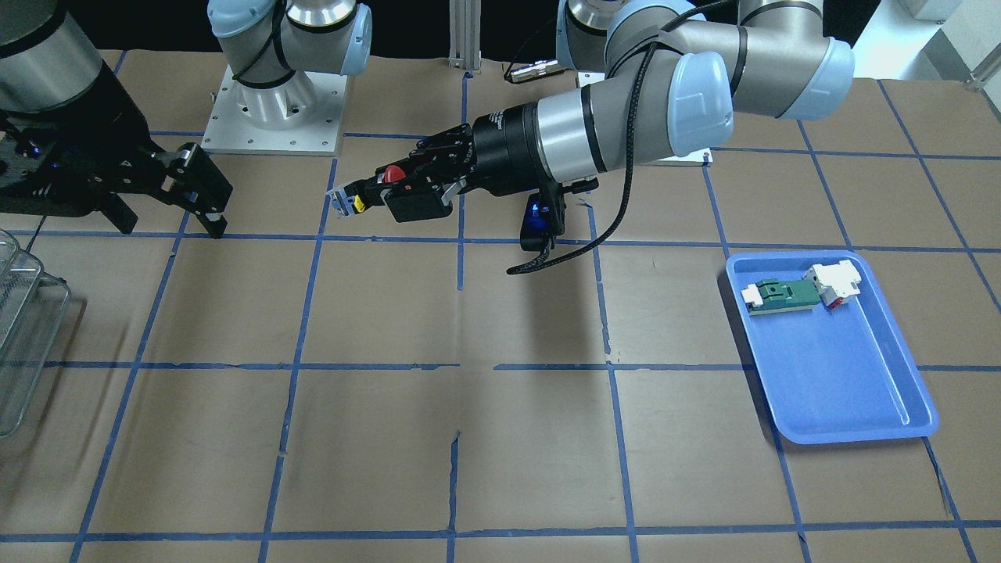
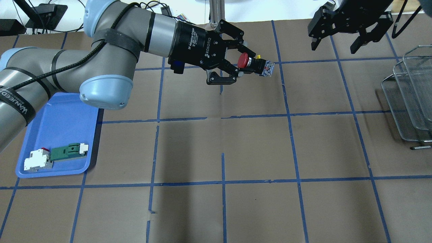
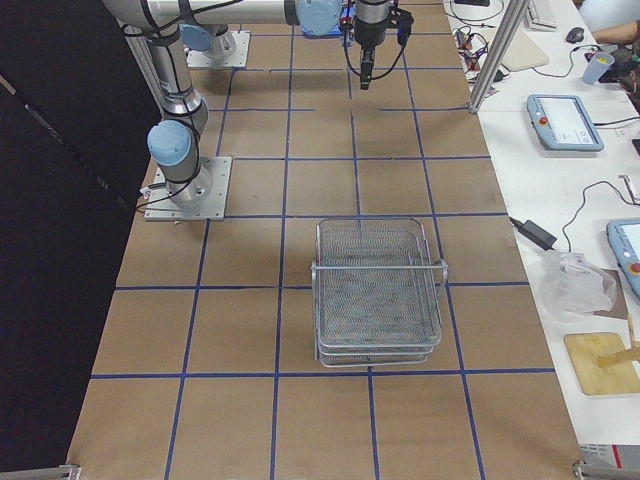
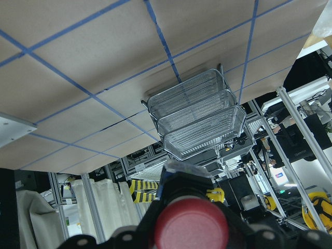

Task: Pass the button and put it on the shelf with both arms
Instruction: 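Hold the button up with the left gripper while the right gripper approaches it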

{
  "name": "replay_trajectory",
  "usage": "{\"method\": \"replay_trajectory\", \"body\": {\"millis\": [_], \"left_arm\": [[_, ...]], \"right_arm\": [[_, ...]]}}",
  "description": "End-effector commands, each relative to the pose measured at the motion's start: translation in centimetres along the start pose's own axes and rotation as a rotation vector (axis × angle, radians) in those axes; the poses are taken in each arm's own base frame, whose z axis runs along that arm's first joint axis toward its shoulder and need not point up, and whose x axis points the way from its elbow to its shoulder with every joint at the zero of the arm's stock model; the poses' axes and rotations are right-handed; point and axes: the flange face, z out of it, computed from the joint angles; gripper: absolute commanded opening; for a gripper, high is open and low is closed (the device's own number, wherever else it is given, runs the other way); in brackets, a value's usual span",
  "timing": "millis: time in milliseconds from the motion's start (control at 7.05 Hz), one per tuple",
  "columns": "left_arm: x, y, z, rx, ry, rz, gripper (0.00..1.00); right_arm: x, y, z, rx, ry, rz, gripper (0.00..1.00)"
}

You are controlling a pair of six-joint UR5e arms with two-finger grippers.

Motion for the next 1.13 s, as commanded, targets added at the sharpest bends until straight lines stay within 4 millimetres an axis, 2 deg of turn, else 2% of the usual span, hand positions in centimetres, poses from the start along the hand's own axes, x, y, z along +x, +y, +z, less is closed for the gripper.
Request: {"method": "replay_trajectory", "body": {"millis": [0,284,426,567,709,851,993], "left_arm": [[-0.3,0.7,0.3,-0.004,-0.009,-0.041,0.1],[-0.3,1.0,0.2,-0.017,-0.005,-0.058,0.11],[-0.3,0.9,0.2,-0.018,-0.006,-0.059,0.11],[-0.2,0.8,0.2,-0.018,-0.006,-0.06,0.11],[-0.3,0.8,0.3,-0.018,-0.008,-0.06,0.13],[-0.2,0.8,0.3,-0.018,-0.007,-0.063,0.14],[-0.2,0.7,0.3,-0.018,-0.008,-0.066,0.16]], "right_arm": [[1.2,1.1,-1.1,-0.017,-0.018,-0.167,1.0],[3.0,2.5,-2.8,-0.012,-0.067,-0.436,1.0],[3.7,3.2,-3.2,-0.004,-0.153,-0.561,1.0],[4.2,3.2,-3.4,0.018,-0.168,-0.716,1.0],[2.9,4.8,-4.8,0.079,-0.247,-0.889,1.0],[2.5,5.9,-5.5,0.109,-0.272,-1.066,1.0],[2.4,5.1,-5.8,0.208,-0.281,-1.272,1.0]]}}
